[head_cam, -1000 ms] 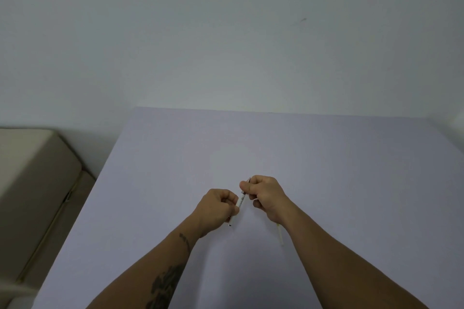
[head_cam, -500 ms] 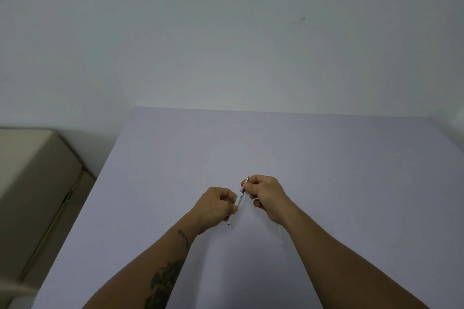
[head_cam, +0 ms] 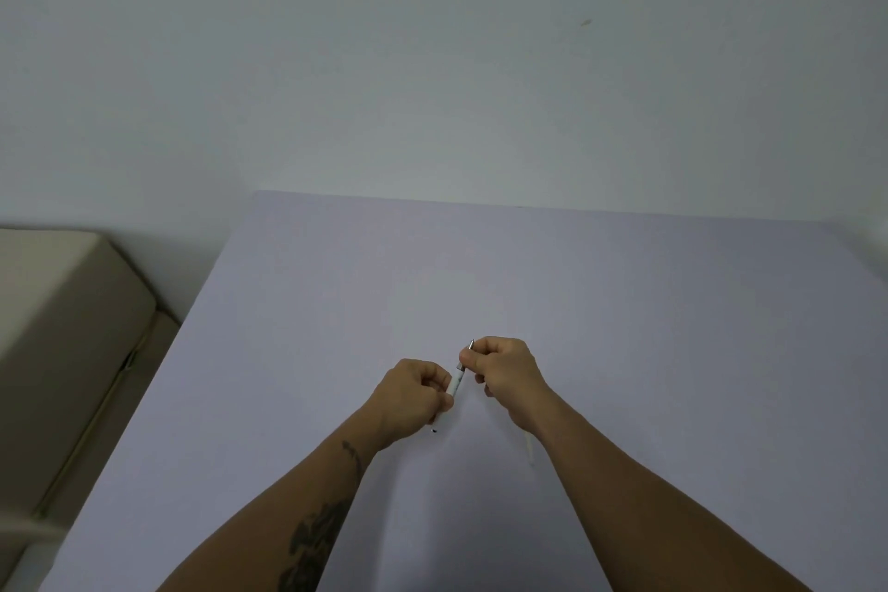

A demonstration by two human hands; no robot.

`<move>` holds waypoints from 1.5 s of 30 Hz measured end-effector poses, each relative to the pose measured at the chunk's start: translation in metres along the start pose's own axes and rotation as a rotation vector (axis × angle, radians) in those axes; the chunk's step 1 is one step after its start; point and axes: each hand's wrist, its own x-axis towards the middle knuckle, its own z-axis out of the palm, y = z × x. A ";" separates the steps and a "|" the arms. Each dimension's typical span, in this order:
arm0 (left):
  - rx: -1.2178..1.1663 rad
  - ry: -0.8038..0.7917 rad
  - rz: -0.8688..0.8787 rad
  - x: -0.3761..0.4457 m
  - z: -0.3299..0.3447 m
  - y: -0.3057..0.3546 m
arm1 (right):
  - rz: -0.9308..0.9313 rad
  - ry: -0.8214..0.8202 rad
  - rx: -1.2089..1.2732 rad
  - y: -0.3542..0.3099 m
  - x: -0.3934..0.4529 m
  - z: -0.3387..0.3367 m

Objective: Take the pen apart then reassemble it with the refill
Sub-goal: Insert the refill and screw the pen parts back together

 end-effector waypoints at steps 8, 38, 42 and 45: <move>0.004 -0.012 -0.038 0.008 0.008 0.002 | 0.082 -0.097 0.145 0.007 0.013 -0.011; 0.094 0.190 -0.046 0.023 0.022 0.006 | 0.035 0.000 0.003 0.024 0.043 -0.003; 0.139 0.247 -0.036 0.026 0.025 0.003 | -0.012 -0.034 -0.079 0.018 0.045 -0.006; 0.117 0.284 -0.086 0.029 0.023 0.001 | -0.059 -0.007 -0.331 0.015 0.054 -0.025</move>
